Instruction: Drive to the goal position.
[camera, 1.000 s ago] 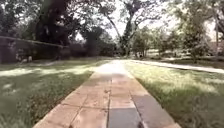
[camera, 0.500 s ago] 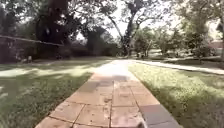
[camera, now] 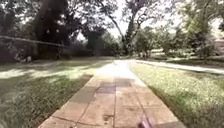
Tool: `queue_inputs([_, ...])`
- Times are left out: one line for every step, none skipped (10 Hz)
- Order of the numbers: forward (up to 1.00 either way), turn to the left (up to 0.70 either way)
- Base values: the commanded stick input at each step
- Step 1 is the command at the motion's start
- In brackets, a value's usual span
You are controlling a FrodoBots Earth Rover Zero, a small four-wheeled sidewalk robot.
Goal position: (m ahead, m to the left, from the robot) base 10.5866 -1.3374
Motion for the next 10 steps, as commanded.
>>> queue_inputs([0.7, 0.0])
queue_inputs([0.7, 0.0])
queue_inputs([0.7, 0.0])
queue_inputs([0.7, 0.0])
queue_inputs([0.7, 0.0])
queue_inputs([0.7, 0.0])
queue_inputs([0.7, 0.0])
queue_inputs([0.7, 0.0])
queue_inputs([0.7, 0.0])
queue_inputs([0.7, 0.0])
